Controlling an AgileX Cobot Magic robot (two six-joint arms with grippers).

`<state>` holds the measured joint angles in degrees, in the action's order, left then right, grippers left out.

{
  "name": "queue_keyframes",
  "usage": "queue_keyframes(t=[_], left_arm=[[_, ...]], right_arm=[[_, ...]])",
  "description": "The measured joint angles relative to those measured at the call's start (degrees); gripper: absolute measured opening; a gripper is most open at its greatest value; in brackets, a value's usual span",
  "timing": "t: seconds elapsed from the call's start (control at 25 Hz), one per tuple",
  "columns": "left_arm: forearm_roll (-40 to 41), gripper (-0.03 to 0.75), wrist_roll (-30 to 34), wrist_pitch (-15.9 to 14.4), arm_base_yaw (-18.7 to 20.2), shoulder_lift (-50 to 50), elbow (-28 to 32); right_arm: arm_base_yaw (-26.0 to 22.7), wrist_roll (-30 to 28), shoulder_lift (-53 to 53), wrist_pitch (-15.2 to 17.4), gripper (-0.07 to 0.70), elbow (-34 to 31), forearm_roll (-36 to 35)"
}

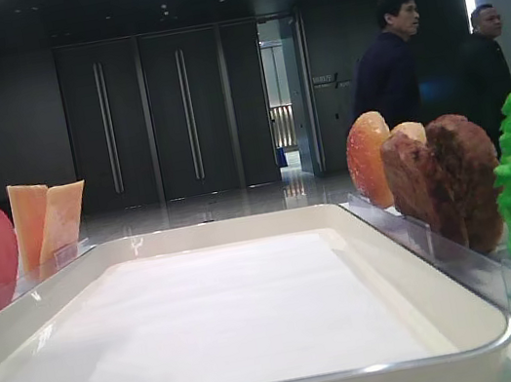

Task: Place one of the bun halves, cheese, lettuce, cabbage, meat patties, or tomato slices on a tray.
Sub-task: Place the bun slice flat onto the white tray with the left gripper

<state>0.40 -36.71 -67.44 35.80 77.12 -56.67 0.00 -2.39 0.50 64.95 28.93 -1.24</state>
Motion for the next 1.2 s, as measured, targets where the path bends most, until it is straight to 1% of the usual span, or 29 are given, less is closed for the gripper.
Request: queue_keyframes(t=[0.16, 0.24, 0.32, 0.4, 0.52, 0.72, 0.84, 0.92, 1.2], left_arm=[[-4.97, 0.126, 1.82, 9.22, 0.00, 0.00, 0.00], [-6.72, 0.126, 2.59, 12.94, 0.00, 0.00, 0.00], [-8.67, 0.126, 3.84, 16.14, 0.00, 0.13, 0.00], [-12.04, 0.126, 6.17, 18.27, -0.27, 0.99, 0.00], [-17.52, 0.126, 11.47, 20.47, -0.99, 3.94, 0.00], [-23.07, 0.125, 17.99, 24.38, -1.18, 8.82, 0.00], [-28.84, 0.125, 23.76, 26.88, -1.90, 11.74, 0.00], [-32.68, 0.125, 27.32, 28.01, -2.07, 13.71, 0.00], [-37.46, 0.125, 33.01, 28.31, -2.20, 18.72, 0.00]], right_arm=[[0.00, 0.00, 0.00, 0.00, 0.541, 0.00, 0.00], [0.00, 0.00, 0.00, 0.00, 0.541, 0.00, 0.00], [0.00, 0.00, 0.00, 0.00, 0.541, 0.00, 0.00], [0.00, 0.00, 0.00, 0.00, 0.541, 0.00, 0.00], [0.00, 0.00, 0.00, 0.00, 0.541, 0.00, 0.00], [0.00, 0.00, 0.00, 0.00, 0.541, 0.00, 0.00], [0.00, 0.00, 0.00, 0.00, 0.541, 0.00, 0.00], [0.00, 0.00, 0.00, 0.00, 0.541, 0.00, 0.00], [0.00, 0.00, 0.00, 0.00, 0.541, 0.00, 0.00]])
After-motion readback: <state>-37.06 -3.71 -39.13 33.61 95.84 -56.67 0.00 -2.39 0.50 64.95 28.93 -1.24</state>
